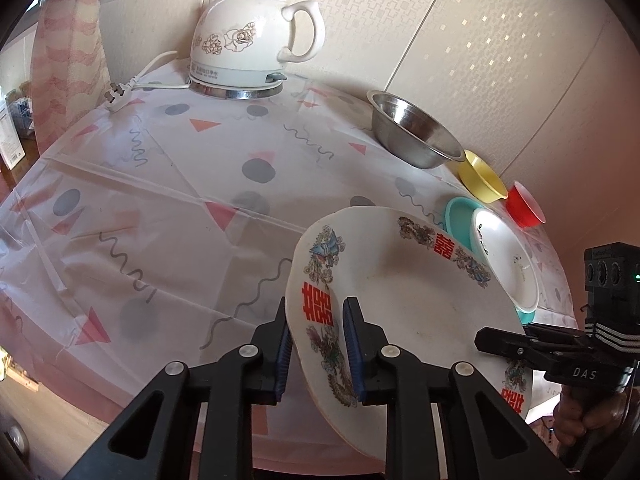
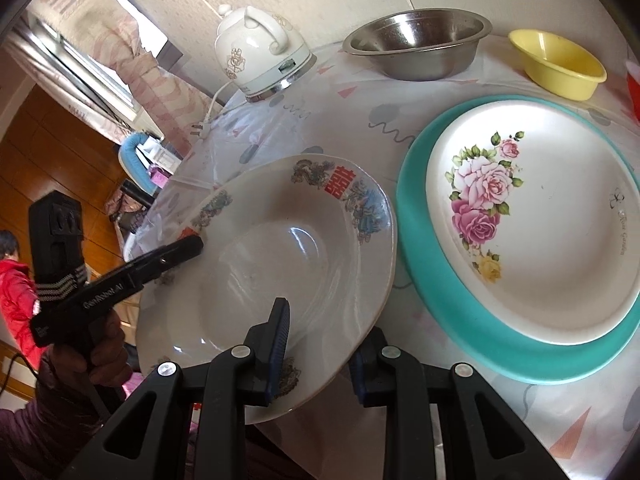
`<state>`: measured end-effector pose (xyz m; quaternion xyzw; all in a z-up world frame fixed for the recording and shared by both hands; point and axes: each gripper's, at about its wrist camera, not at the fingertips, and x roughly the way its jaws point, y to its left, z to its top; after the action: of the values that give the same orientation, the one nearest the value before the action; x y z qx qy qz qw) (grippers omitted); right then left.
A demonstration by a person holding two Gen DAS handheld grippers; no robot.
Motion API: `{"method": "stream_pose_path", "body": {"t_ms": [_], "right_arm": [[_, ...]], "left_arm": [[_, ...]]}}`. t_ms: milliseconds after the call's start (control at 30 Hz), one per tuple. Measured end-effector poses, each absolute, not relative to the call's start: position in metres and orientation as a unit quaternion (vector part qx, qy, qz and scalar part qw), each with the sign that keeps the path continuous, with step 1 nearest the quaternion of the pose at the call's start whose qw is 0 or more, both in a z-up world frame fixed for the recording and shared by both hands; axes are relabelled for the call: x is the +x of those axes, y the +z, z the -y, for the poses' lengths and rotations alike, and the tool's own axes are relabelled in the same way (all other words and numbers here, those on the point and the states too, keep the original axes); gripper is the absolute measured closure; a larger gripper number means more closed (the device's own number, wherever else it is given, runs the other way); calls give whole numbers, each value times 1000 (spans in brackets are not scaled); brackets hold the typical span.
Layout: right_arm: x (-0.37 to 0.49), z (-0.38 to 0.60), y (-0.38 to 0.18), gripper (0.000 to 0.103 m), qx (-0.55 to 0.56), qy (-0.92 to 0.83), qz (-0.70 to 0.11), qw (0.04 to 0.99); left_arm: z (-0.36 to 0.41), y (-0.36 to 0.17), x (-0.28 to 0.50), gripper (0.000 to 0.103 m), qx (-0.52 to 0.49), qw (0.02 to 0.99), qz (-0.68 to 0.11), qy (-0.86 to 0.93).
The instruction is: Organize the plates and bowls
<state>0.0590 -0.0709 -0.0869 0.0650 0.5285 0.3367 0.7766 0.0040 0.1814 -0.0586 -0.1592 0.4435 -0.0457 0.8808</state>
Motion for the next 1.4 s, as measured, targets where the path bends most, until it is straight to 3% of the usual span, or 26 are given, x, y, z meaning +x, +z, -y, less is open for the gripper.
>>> {"method": "stream_pose_path", "body": {"t_ms": [800,1400], "right_arm": [[57,96,-56,77,82,338,-479,806],[72,192,-38,76,125,236,-446,854]], "left_arm": [[-163,-27,2,79,-139,905,-397,-74],[-67,-17,59,79,-92,901,-390,-163]]}}
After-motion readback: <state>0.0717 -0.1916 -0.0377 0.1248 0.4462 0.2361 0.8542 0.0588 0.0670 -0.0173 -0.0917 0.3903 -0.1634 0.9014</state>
